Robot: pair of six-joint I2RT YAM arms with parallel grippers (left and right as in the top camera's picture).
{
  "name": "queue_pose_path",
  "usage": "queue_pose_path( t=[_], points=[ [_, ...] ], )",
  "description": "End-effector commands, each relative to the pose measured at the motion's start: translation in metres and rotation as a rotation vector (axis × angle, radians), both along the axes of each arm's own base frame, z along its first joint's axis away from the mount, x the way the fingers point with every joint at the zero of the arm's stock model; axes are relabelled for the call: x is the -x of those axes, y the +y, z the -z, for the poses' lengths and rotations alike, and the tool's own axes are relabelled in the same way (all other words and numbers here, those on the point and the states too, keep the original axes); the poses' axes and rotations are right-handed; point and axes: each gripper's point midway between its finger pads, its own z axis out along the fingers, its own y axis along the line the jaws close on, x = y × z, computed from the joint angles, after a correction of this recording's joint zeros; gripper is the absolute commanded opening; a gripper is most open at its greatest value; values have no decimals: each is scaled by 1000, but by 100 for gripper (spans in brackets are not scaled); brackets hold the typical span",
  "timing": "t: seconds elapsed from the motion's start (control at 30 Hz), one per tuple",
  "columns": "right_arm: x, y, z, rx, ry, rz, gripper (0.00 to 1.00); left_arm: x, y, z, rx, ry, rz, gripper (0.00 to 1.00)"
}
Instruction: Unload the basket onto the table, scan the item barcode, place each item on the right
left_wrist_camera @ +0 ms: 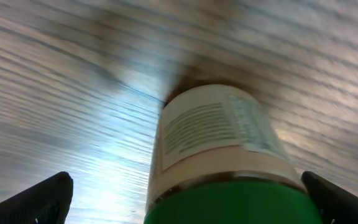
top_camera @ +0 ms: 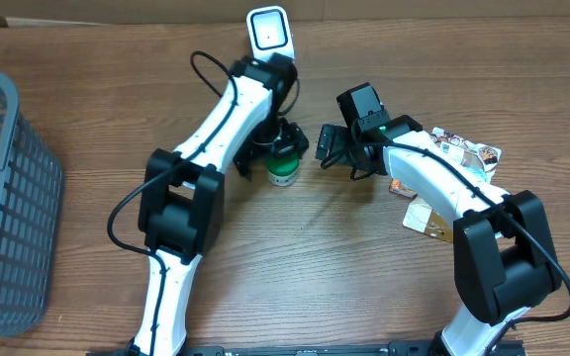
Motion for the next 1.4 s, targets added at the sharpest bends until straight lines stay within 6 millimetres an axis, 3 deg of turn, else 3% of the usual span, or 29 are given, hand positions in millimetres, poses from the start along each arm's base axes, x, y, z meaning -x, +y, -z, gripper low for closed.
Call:
queue_pose_path(
  t=[0.0,0.13,0.27,0.37,0.57,0.63,0.77,0.9,1.03,1.17,1.37],
  points=[
    [-1,1,-12,-8,-33,-2,100,-24,22,-26,7,-76,7,100],
    [-1,1,-13,9,-39,-44,100,-37,38,-67,37,-157,44,100],
    [-3,3,-15,42,-57,-155,100,-43,63,-123,60,-251,59,99],
    [1,24,-28,-3,-66,-366,100,-40,88,-170,68,-339,55,100],
    [13,71,-88,-135,-116,-709,100,-27,152,-246,50,-530,-20,100],
    [18,82,-126,-93,-158,-834,100,-15,192,-273,22,-604,-104,100],
    [21,99,-155,-49,-232,-933,100,-6,227,-284,-8,-636,-194,100],
    [26,118,-152,47,-266,-998,100,-5,250,-282,-35,-628,-246,100],
    [29,135,-134,192,-271,-1052,100,-4,256,-281,-39,-627,-261,100],
    [33,149,-113,226,-246,-1110,100,-4,255,-281,-39,-627,-260,100],
    [30,152,-69,245,-158,-1147,100,-4,255,-281,-39,-627,-260,100]
  ],
)
